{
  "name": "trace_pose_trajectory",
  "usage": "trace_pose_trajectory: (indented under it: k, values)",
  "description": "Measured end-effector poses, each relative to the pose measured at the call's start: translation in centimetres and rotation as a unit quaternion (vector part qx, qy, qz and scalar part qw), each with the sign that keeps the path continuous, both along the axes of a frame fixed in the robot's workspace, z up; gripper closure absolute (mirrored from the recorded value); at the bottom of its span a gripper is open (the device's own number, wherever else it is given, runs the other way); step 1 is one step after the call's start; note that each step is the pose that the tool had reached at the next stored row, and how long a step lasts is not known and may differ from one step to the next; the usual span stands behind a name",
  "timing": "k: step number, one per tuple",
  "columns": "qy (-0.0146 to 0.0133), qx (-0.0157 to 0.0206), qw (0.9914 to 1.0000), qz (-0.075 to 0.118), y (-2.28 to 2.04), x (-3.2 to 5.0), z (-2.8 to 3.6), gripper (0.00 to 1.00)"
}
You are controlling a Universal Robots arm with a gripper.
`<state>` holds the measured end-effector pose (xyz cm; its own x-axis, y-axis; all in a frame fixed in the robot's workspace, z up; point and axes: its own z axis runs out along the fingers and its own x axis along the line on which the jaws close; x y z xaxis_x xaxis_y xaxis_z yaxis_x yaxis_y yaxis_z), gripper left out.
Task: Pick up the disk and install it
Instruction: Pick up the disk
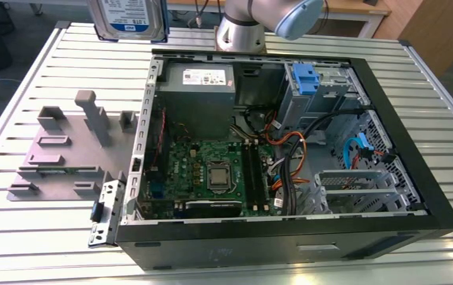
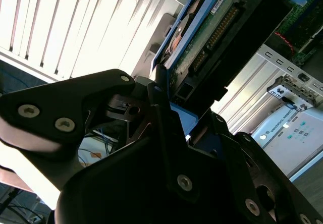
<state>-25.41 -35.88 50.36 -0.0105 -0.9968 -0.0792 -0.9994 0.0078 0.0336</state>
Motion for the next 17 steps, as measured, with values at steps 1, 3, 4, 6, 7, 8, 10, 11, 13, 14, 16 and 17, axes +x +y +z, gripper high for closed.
trace_pose_trajectory:
  k: [1, 3, 4, 6, 7, 8, 10, 11, 13, 14, 16, 17]
  values:
    - [0.0, 0.0, 1.0, 0.0, 0.0, 0.03, 0.0, 0.63]
    - [0.0001, 0.0, 1.0, 0.0, 0.0, 0.08, 0.0, 0.63]
    - [0.0, 0.0, 1.0, 0.0, 0.0, 0.12, 0.0, 0.63]
    - [0.0, 0.0, 1.0, 0.0, 0.0, 0.17, 0.01, 0.63]
    - [0.0, 0.0, 1.0, 0.0, 0.0, 0.19, 0.0, 0.63]
    - [0.0, 0.0, 1.0, 0.0, 0.0, 0.22, 0.0, 0.63]
    - [0.0, 0.0, 1.0, 0.0, 0.0, 0.27, 0.0, 0.63]
    - [0.0, 0.0, 1.0, 0.0, 0.0, 0.31, 0.0, 0.63]
    - [0.0, 0.0, 1.0, 0.0, 0.0, 0.37, 0.0, 0.63]
    - [0.0, -0.0001, 1.0, 0.0, 0.0, 0.4, 0.0, 0.63]
    - [0.0, -0.0001, 1.0, 0.0, 0.0, 0.46, 0.0, 0.63]
    - [0.0, -0.0001, 1.0, 0.0, 0.0, 0.5, 0.0, 0.63]
